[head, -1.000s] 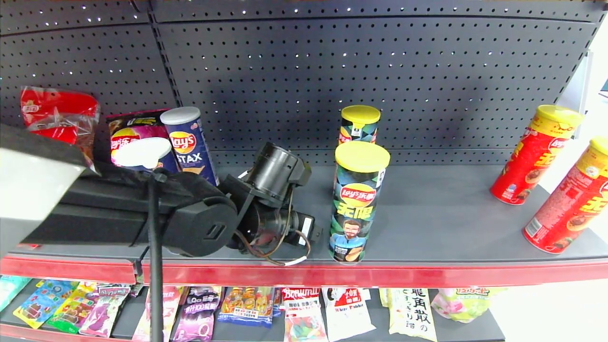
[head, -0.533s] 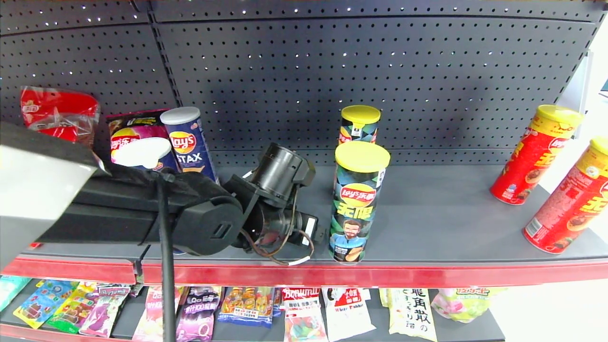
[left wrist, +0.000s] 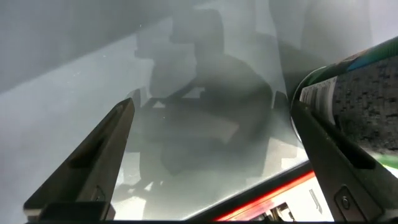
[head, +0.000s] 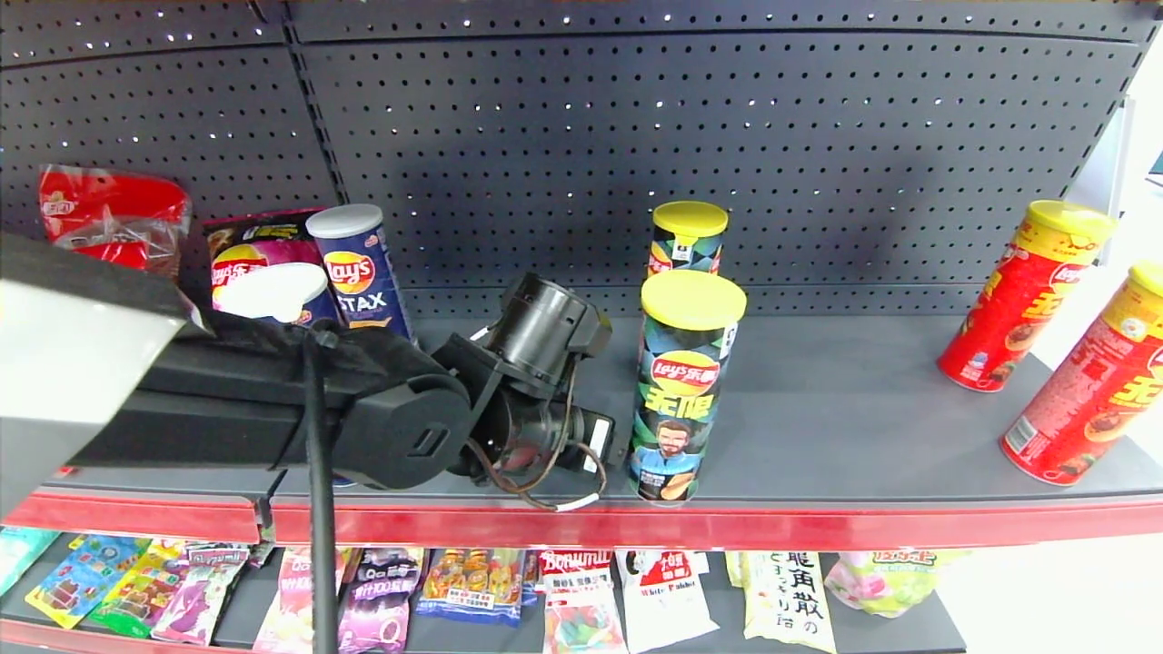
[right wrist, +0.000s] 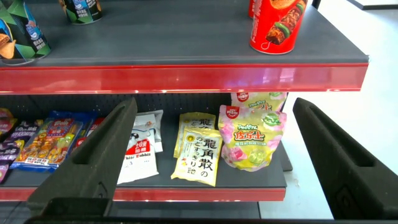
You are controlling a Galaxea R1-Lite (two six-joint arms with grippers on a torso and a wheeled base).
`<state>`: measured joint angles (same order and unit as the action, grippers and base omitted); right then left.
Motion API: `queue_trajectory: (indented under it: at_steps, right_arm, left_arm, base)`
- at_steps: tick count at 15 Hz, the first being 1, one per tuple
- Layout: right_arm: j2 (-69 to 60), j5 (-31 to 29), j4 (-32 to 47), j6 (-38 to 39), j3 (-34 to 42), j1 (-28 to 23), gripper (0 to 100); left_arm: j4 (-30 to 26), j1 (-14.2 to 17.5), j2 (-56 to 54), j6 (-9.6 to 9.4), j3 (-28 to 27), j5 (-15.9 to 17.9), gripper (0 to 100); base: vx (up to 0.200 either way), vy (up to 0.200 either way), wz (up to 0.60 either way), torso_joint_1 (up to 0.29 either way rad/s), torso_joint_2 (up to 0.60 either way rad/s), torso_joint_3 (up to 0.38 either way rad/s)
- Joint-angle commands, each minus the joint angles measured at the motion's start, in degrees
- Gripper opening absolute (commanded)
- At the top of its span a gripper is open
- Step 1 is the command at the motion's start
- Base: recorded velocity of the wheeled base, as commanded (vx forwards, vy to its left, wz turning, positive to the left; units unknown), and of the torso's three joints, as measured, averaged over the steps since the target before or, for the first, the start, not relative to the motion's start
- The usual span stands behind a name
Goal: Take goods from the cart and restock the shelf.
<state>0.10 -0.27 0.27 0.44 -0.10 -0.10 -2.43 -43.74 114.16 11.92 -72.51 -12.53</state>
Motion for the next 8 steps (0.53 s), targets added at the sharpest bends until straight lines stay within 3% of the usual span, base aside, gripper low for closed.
queue_trajectory:
  at_steps: [1,8]
  right_arm:
    - [0.08,0.00,0.00,0.00,0.01,0.01,100]
    - [0.08,0.00,0.00,0.00,0.01,0.01,100]
  left_arm:
    - [-0.12,-0.21,-0.17,0.03,-0.26,-0.04,100]
    - [-1.88,-0.73,-0.17,1.26,-0.97,-0.04,100]
  base:
    - [0.000,0.000,0.00,0.000,0.00,0.000]
    - [0.000,0.000,0.00,0.000,0.00,0.000]
